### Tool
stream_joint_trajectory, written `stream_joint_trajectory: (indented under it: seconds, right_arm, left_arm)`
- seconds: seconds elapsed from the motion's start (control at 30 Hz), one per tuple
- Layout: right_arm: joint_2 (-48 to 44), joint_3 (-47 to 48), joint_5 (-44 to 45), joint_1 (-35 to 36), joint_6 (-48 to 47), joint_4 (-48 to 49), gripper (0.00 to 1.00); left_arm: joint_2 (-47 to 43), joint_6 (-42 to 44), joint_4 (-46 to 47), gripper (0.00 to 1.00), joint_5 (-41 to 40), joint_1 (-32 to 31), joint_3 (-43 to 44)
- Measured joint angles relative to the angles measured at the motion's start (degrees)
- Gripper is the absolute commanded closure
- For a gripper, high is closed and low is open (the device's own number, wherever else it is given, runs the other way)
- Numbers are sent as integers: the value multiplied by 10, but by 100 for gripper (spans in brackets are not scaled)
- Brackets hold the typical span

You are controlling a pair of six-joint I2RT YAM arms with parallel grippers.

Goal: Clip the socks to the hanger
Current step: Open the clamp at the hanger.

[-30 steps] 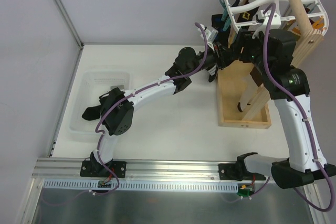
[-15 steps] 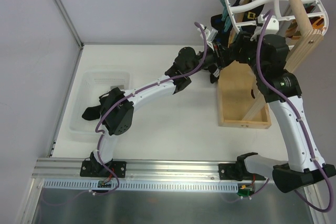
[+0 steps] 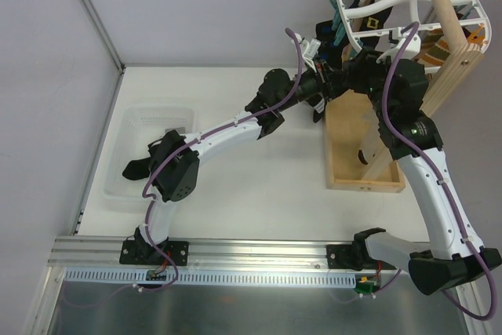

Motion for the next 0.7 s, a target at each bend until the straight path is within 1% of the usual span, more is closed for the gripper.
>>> stream_joint_trajectory:
  seconds: [0.27, 0.33, 0.43, 0.53, 0.57, 0.6, 0.7]
  right_arm:
    - [0, -9, -5, -2, 27, 29, 44]
    - [1, -9, -6, -2, 33, 32, 45]
    - [3, -9, -5, -2, 39, 33, 50]
    - [7, -9, -1, -4, 41, 34, 60]
    - [9, -9, 1, -5, 42, 35, 65]
    - [10, -9, 1, -6, 42, 36, 72]
    - [13, -9, 10, -9, 44, 37, 85]
  left_arm:
    - [0, -13, 5, 99, 0, 0, 0]
    - [0, -13, 6, 99, 0, 0, 0]
    - [0, -15, 6, 99, 0, 0, 0]
    - [0, -16, 5, 99, -1, 1, 0]
    - [0, -17, 5, 99, -2, 2, 0]
    - [0, -17, 5, 99, -2, 3, 0]
    - [0, -17, 5, 99, -2, 5, 0]
